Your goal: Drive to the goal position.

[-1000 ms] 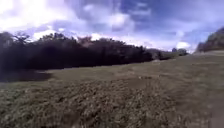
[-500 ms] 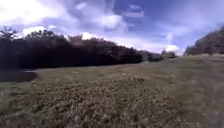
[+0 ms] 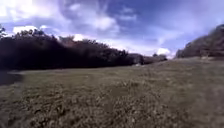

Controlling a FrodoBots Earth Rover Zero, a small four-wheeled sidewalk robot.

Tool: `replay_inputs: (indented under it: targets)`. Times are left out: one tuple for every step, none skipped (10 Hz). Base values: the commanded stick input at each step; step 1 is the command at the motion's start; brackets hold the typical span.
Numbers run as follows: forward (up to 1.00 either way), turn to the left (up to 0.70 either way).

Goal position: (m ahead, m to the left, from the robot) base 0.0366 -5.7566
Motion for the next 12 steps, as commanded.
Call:
replay_inputs:
  targets:
    - [0.7, 0.0]
    - [0.7, 0.0]
    - [0.7, 0.0]
    - [0.7, 0.0]
    - [0.7, -0.35]
    - [0.7, -0.35]
    - [0.7, -0.35]
    - [0.7, -0.35]
    - [0.7, -0.35]
    - [0.7, -0.35]
    - [0.7, -0.35]
    - [0.7, -0.35]
